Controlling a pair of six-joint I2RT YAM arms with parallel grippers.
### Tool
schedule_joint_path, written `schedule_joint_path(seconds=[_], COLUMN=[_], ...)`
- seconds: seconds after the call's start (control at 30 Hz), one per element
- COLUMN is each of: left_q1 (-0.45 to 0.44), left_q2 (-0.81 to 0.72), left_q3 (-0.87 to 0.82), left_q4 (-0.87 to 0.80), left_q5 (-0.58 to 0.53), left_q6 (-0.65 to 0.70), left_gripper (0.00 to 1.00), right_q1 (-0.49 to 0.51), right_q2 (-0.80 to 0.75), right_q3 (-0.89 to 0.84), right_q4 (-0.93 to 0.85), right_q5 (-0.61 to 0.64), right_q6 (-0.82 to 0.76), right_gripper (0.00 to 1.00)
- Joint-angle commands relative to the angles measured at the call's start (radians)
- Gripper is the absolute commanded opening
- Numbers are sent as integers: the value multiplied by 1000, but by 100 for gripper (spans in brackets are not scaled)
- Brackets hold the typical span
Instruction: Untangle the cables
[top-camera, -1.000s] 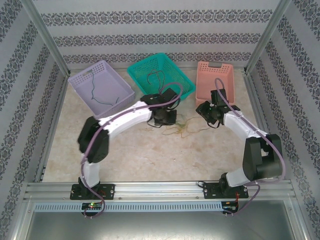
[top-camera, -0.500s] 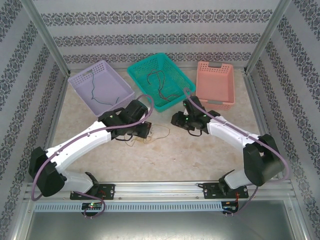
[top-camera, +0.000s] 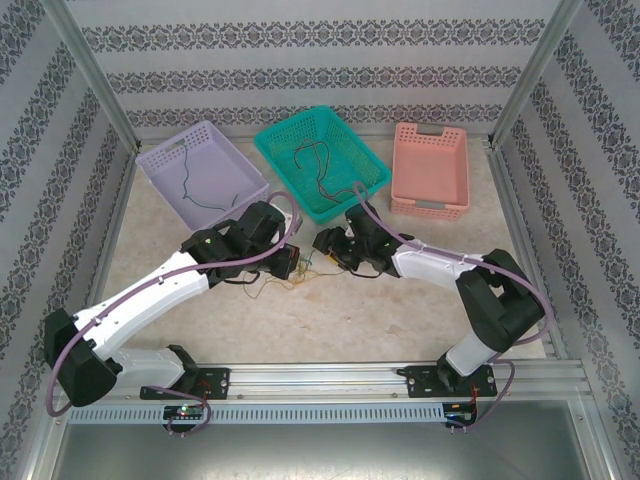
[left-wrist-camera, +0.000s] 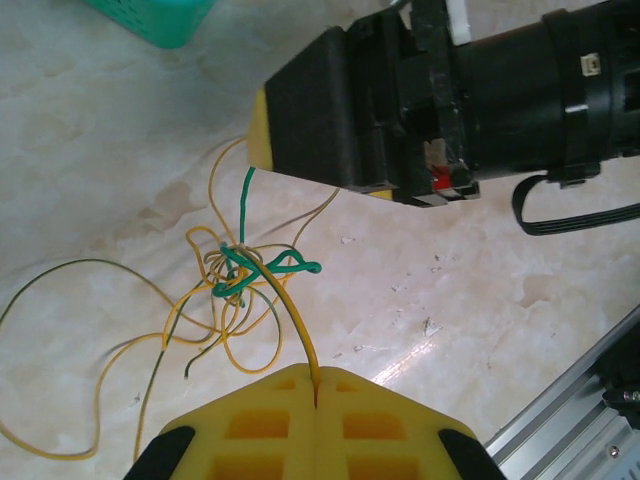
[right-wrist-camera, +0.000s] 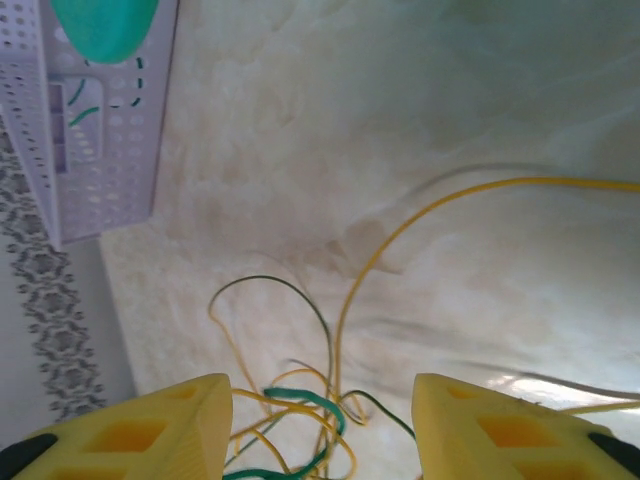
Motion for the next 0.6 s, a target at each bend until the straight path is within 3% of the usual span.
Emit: schedule_joint_path(seconds=[0.0,0.23,0.37,0.47,0.57], left_q1=[6,6,6,6,5], left_q2=[-24,-36,-47,-56,-71], left_q3=[-2,-12,-19,-16,-6], left_q4=[33,41,44,31,-28], left_q5=[16,19,13,-12,-117], left_q6=[-13,-32,-44,-49,-66], left_gripper=[0,0,0,0,0], right_q1=[25,56,60,52,13], right_q2=[45,81,104,95,33], right_q3=[27,39,52,53,56], right_q4=[87,100,92,38,-108], right_q5=[-48,-45,-43,-9,68], right_q6=[79,99,93,61,-24], right_gripper=[50,47,32,2,0])
